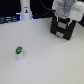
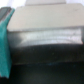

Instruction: Open the kcup holder, insert the kcup into the holder, and close the kcup holder

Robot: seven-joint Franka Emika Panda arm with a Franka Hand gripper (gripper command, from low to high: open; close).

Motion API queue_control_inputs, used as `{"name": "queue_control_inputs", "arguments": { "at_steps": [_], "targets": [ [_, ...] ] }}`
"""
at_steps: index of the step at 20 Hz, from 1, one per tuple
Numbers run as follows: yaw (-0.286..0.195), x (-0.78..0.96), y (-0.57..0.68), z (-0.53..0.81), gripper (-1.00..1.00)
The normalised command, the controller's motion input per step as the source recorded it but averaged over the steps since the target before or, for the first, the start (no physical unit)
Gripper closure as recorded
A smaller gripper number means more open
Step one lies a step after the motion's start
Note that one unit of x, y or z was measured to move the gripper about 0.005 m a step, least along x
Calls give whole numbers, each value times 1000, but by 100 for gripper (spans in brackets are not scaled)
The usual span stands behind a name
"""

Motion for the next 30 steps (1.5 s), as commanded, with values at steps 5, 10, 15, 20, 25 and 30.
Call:
{"name": "queue_control_inputs", "arguments": {
  "at_steps": [5, 10, 15, 20, 25, 30],
  "targets": [
    [-130, 893, -262, 112, 100],
    [-122, 901, -255, 83, 100],
    [-116, 903, -263, 90, 100],
    [-109, 897, -285, 77, 100],
    [-93, 873, -310, 46, 100],
    [-84, 849, -323, 37, 100]
  ]
}}
